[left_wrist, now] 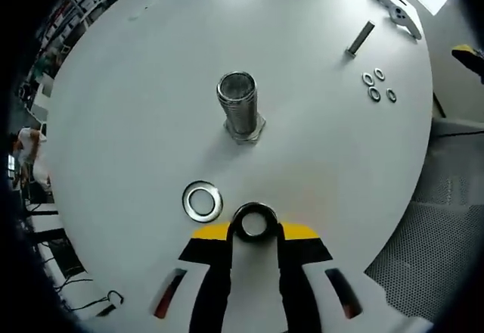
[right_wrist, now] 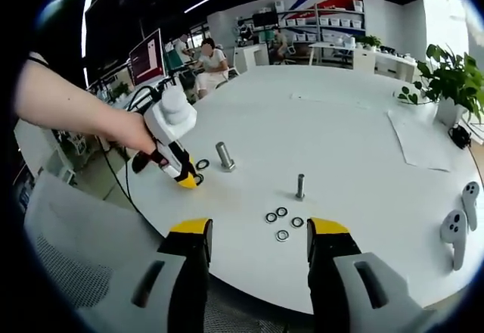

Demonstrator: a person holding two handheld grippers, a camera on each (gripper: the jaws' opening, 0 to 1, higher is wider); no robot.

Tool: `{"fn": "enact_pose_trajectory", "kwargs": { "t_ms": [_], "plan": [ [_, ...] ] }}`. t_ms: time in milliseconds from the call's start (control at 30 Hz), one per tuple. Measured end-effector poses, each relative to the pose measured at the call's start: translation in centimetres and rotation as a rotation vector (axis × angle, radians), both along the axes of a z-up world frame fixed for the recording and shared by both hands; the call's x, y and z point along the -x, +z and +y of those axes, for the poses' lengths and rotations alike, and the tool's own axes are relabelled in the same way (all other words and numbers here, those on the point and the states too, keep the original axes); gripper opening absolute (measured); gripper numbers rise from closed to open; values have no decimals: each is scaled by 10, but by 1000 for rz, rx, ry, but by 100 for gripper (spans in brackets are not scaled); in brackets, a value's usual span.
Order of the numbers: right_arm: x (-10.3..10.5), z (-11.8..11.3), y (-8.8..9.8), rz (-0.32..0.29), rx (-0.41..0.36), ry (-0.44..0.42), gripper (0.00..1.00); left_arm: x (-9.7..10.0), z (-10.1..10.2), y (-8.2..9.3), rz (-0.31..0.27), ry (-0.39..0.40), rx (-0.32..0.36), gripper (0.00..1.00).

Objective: Place the washer onto the threaded stud by aligning its center hole with the stud, sliding it down to the base, and recovering from edge contact or off-axis alignment until the washer reaches the visible bottom stop.

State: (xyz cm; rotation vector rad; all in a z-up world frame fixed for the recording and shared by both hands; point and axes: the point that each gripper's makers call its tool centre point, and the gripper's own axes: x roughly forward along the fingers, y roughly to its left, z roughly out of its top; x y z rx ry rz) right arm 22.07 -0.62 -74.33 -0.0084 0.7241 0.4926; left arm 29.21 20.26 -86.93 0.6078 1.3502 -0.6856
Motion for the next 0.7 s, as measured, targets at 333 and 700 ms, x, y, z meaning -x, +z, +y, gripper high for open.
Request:
{"fn": "enact_pose_trajectory", "kwargs": {
  "t_ms": [333, 700],
  "plan": [
    [-1, 1, 2, -3, -9, 3, 52, 1, 2, 2, 13, 7, 0, 20],
    [1, 4, 2, 5, -29, 10, 52, 0, 0, 2, 25, 117, 2, 23]
  ]
}}
